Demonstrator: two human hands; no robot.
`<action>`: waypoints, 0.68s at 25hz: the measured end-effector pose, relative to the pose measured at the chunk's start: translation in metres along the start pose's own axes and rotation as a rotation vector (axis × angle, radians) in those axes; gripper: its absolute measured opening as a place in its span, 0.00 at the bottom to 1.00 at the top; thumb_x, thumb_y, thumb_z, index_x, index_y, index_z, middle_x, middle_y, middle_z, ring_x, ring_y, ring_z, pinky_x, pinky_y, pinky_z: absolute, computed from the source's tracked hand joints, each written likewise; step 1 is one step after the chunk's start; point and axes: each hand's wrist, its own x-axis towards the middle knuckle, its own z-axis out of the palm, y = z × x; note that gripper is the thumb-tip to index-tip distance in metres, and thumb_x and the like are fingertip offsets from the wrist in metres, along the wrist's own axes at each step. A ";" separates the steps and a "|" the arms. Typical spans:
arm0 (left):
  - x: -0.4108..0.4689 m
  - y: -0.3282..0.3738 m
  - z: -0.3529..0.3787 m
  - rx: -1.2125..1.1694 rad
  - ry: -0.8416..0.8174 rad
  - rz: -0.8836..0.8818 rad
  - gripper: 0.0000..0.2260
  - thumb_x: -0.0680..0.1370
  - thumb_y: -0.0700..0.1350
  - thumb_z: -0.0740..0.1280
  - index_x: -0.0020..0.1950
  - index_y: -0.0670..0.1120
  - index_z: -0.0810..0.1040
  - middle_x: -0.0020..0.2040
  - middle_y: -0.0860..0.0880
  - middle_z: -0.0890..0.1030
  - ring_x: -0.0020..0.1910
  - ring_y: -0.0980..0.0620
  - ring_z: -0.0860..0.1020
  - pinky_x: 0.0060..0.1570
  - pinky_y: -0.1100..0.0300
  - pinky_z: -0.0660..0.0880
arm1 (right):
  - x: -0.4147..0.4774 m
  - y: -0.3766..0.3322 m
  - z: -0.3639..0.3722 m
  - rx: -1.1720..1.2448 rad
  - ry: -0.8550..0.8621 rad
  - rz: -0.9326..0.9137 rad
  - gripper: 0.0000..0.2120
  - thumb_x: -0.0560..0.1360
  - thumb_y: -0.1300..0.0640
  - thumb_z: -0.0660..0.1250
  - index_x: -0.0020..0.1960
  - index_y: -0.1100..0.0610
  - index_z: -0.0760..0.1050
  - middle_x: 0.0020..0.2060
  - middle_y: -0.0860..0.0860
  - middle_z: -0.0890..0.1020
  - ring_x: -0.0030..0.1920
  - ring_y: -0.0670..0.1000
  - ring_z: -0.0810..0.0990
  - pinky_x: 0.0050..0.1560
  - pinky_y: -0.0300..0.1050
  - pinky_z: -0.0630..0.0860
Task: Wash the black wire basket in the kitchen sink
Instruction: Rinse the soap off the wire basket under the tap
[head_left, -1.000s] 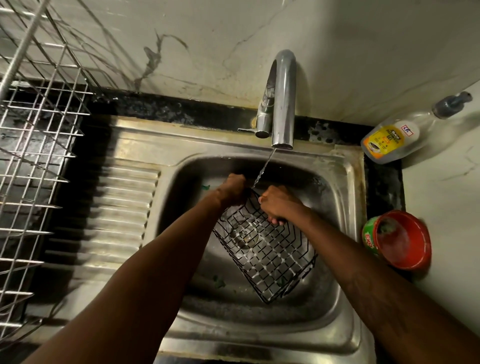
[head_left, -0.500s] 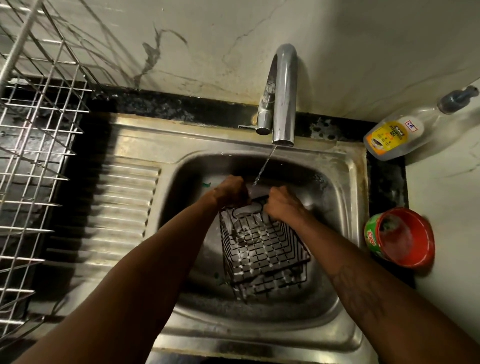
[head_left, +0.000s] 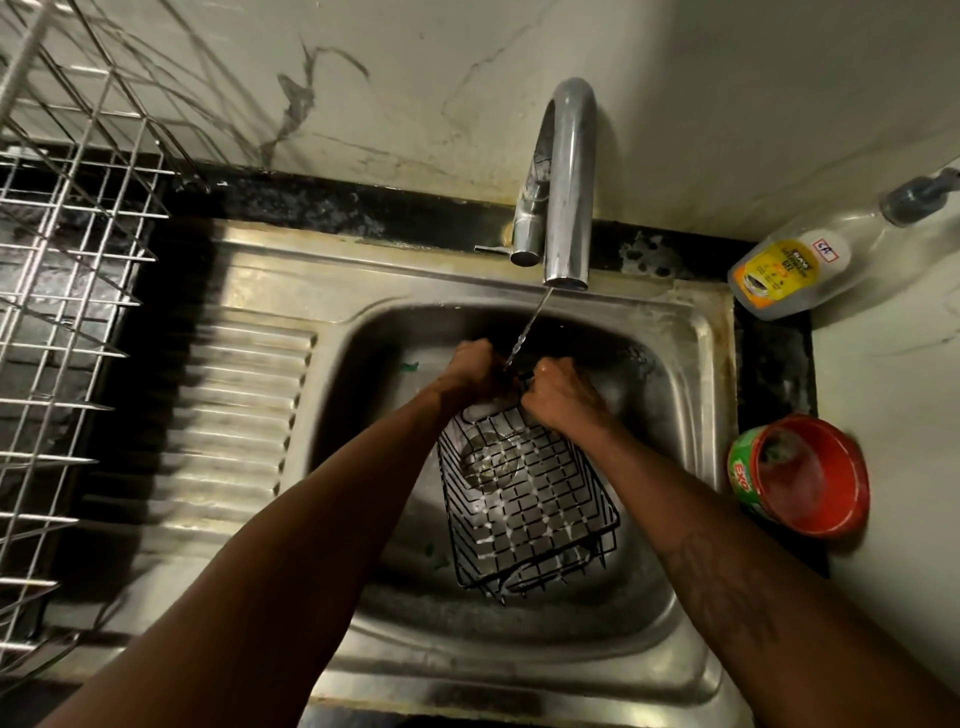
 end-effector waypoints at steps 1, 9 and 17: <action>0.000 0.002 -0.003 0.001 0.011 0.009 0.12 0.75 0.46 0.76 0.53 0.39 0.85 0.49 0.40 0.86 0.49 0.44 0.84 0.51 0.53 0.79 | 0.001 -0.001 -0.003 0.032 0.019 0.008 0.06 0.75 0.57 0.67 0.52 0.55 0.75 0.46 0.54 0.73 0.40 0.52 0.74 0.36 0.43 0.70; 0.003 0.000 -0.012 -0.016 0.022 -0.019 0.10 0.74 0.46 0.76 0.52 0.43 0.86 0.45 0.46 0.84 0.44 0.53 0.78 0.49 0.59 0.78 | 0.004 0.006 0.012 0.113 0.006 0.024 0.06 0.72 0.56 0.64 0.47 0.56 0.77 0.49 0.56 0.81 0.45 0.58 0.82 0.40 0.47 0.79; 0.000 -0.014 -0.017 0.035 -0.041 0.057 0.09 0.76 0.40 0.74 0.55 0.44 0.85 0.51 0.49 0.83 0.49 0.55 0.78 0.47 0.66 0.72 | 0.005 0.011 0.021 0.143 0.044 0.064 0.15 0.74 0.55 0.66 0.59 0.55 0.77 0.57 0.57 0.78 0.48 0.58 0.81 0.47 0.50 0.80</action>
